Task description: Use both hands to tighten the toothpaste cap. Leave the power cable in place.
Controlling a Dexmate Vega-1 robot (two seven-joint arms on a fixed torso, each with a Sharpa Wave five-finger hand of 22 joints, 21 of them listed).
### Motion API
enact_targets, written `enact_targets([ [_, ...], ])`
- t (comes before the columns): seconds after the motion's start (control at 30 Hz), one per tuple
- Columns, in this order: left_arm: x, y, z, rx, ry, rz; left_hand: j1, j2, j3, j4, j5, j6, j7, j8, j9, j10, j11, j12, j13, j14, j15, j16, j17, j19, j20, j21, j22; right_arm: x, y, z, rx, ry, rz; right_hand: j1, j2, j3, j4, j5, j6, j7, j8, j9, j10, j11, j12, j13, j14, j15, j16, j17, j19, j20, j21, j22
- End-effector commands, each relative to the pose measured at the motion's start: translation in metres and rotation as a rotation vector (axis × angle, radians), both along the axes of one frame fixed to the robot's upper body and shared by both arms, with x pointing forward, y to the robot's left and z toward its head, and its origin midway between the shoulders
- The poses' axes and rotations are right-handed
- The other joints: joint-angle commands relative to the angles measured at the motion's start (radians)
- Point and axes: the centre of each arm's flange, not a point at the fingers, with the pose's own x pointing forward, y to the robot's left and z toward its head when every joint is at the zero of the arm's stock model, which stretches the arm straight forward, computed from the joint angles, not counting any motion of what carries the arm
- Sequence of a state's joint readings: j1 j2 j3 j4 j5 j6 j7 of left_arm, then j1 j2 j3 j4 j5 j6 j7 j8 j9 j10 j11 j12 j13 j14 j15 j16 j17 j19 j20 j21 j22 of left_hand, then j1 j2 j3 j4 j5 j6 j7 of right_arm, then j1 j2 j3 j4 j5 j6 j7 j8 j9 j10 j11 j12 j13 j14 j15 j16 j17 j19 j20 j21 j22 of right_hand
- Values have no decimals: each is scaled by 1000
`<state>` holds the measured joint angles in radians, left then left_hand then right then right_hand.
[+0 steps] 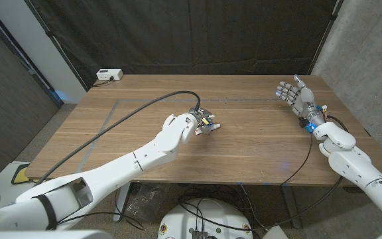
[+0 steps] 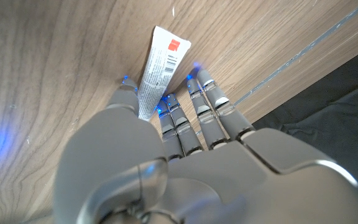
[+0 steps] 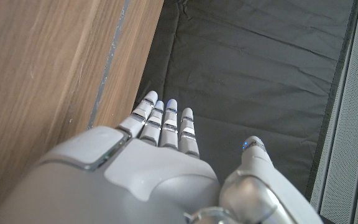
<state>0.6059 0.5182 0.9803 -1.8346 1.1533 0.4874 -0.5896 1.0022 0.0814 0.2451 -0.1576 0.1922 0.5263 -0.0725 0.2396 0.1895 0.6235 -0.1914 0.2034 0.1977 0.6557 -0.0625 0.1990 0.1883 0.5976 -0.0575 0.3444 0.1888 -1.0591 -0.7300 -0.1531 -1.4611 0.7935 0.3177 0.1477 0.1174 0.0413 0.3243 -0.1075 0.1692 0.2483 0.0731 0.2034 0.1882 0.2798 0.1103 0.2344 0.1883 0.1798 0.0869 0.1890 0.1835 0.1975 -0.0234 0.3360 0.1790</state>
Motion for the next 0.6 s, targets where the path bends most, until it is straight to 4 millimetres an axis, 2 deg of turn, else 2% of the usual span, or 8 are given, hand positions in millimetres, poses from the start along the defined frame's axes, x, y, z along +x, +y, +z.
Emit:
enact_targets([
  [0.03,3,-1,-8,-22,35,16,38,8,22,-6,2,19,2,-2,5,23,-3,6,4,24,-103,11,1,24,-10,11,6,1,0,1,-5,1,9,5,0,-2,-3,5,7,-2,-3,4,13,0,-5,3,3,0,0,6,5,2,-7,4],
  [0.33,6,-1,-9,-38,74,21,102,28,62,-11,5,76,16,8,6,79,2,18,5,96,-119,24,-1,73,-18,35,7,6,4,1,-12,9,21,5,0,-3,-3,5,6,-2,-3,4,13,-1,-6,3,2,1,0,6,6,2,-9,5],
  [0.37,6,-1,-9,-38,78,20,109,30,67,-11,6,79,19,7,6,86,-5,18,5,106,-120,25,-1,80,-21,39,7,6,4,1,-13,9,22,4,0,-3,-3,5,7,-2,-3,4,13,-1,-6,3,3,0,0,6,6,2,-9,5],
  [0.47,8,-1,-9,-43,92,15,125,31,79,-7,4,112,16,13,7,116,2,23,5,133,-134,26,-2,98,-25,50,7,6,4,0,-12,8,22,4,0,-3,-3,5,6,-2,-4,4,14,-1,-5,3,2,0,0,6,6,2,-9,5],
  [0.6,9,-1,-8,-41,100,10,138,33,94,0,2,154,9,19,7,153,-6,26,5,184,-140,33,-2,130,-31,68,7,7,4,-2,-3,9,21,4,0,-3,-3,5,6,-2,-4,4,13,-1,-6,3,3,-1,0,6,6,2,-10,5],
])
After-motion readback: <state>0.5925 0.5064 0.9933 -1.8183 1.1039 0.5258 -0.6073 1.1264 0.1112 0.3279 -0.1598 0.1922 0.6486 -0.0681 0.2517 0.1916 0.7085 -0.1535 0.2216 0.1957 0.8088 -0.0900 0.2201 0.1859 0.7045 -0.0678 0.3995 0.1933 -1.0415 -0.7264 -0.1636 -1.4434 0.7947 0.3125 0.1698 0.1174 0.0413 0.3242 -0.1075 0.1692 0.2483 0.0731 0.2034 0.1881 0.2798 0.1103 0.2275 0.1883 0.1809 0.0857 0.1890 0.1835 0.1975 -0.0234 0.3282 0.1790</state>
